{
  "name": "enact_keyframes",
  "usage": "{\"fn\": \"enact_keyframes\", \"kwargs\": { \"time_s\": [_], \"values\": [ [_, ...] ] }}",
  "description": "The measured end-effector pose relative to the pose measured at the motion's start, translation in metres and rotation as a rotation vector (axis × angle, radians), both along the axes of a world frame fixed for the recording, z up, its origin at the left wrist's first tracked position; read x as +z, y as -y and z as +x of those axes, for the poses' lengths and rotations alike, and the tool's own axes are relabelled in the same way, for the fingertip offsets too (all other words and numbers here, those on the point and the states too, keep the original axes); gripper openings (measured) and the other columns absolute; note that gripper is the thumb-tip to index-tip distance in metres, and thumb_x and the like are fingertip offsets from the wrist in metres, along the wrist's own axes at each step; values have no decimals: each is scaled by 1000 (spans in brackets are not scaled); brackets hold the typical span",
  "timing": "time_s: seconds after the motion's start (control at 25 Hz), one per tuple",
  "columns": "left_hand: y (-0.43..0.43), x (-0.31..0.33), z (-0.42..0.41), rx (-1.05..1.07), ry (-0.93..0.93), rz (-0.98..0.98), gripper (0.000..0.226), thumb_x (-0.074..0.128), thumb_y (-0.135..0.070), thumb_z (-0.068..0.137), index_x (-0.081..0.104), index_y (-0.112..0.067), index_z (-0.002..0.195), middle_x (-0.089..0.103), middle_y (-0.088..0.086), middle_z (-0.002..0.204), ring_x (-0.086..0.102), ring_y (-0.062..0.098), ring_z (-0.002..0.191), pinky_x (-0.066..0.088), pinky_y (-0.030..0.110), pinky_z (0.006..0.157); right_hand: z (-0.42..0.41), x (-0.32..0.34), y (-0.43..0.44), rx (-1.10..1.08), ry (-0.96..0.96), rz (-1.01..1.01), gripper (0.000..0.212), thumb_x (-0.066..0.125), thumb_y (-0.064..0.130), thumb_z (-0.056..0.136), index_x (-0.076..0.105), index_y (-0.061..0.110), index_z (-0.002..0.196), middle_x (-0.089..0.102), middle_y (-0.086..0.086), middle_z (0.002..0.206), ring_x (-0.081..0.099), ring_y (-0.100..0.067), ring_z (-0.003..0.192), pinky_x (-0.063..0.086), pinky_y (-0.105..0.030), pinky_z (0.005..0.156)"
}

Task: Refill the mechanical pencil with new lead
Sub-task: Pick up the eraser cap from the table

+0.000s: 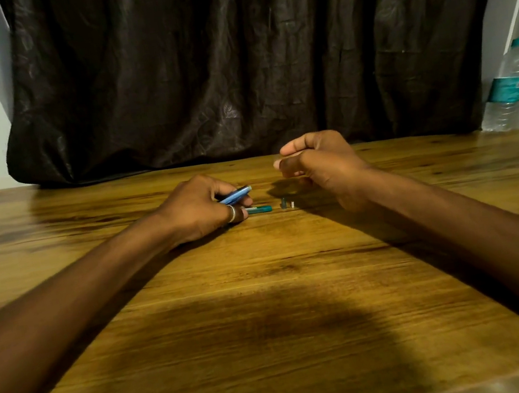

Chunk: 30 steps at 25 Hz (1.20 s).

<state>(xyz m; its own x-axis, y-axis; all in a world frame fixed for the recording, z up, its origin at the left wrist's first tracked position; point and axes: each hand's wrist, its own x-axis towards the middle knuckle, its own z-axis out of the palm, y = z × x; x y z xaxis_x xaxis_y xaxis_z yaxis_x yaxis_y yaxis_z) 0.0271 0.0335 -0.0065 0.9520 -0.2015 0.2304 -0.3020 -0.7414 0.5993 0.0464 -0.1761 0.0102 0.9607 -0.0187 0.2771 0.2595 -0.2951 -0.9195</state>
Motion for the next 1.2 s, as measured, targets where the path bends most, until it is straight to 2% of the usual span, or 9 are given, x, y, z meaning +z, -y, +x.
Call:
{"fn": "enact_keyframes", "kwargs": {
  "time_s": [0.2,0.36,0.48,0.6,0.72,0.8,0.92,1.08,1.2],
  "values": [
    [1,1,0,-5,-20,-24,29,79,-21,84,77,-28,112,73,-12,110,65,6,106,51,30,97,2,-1,3,11,7,-37,20,78,12,82,71,18,100,76,-5,95,70,-16,91,53,-27,71],
    [3,2,-2,-1,-33,-56,30,80,-20,83,76,-26,112,73,-12,105,65,6,103,51,26,92,3,-1,6,63,25,-138,12,75,8,83,74,19,88,74,0,84,65,-8,78,46,-20,64],
    [3,3,-3,27,12,-73,27,78,-26,85,76,-26,111,73,-9,109,64,6,103,47,19,84,3,0,8,134,-36,-206,15,71,2,84,76,15,86,75,-2,78,66,-8,73,50,-23,65],
    [4,4,-4,58,52,-120,26,77,-30,86,76,-25,111,73,-6,112,66,10,107,49,25,90,1,-3,9,194,-118,-227,17,70,0,84,77,15,80,75,-1,66,68,-9,62,53,-26,60],
    [7,4,-7,74,64,-110,29,76,-35,86,75,-25,114,73,-5,113,66,12,108,50,31,97,1,-1,11,222,-114,-331,13,74,3,82,78,16,83,78,-9,84,70,-16,78,56,-34,76],
    [7,5,-7,81,68,-98,31,76,-36,86,74,-25,115,73,-5,114,66,12,108,51,31,96,0,3,13,234,-104,-373,12,75,4,82,77,12,91,77,-16,93,68,-20,82,54,-36,78],
    [7,5,-8,81,60,-91,33,76,-36,86,74,-24,117,73,-4,117,65,12,109,50,32,97,-2,6,17,254,-95,-447,20,77,1,81,75,7,100,76,-18,95,68,-22,85,54,-38,82],
    [8,5,-9,73,61,-86,33,75,-35,87,74,-24,117,73,-4,118,65,12,109,49,31,96,0,7,19,242,-71,-563,22,78,1,79,76,10,99,77,-14,99,73,-30,98,56,-44,91],
    [8,6,-9,77,76,-68,32,75,-36,87,74,-24,116,74,-4,116,66,12,108,50,33,97,1,6,20,246,-81,-542,21,75,-3,78,76,8,96,76,-22,97,72,-32,86,57,-51,87]
  ]
}}
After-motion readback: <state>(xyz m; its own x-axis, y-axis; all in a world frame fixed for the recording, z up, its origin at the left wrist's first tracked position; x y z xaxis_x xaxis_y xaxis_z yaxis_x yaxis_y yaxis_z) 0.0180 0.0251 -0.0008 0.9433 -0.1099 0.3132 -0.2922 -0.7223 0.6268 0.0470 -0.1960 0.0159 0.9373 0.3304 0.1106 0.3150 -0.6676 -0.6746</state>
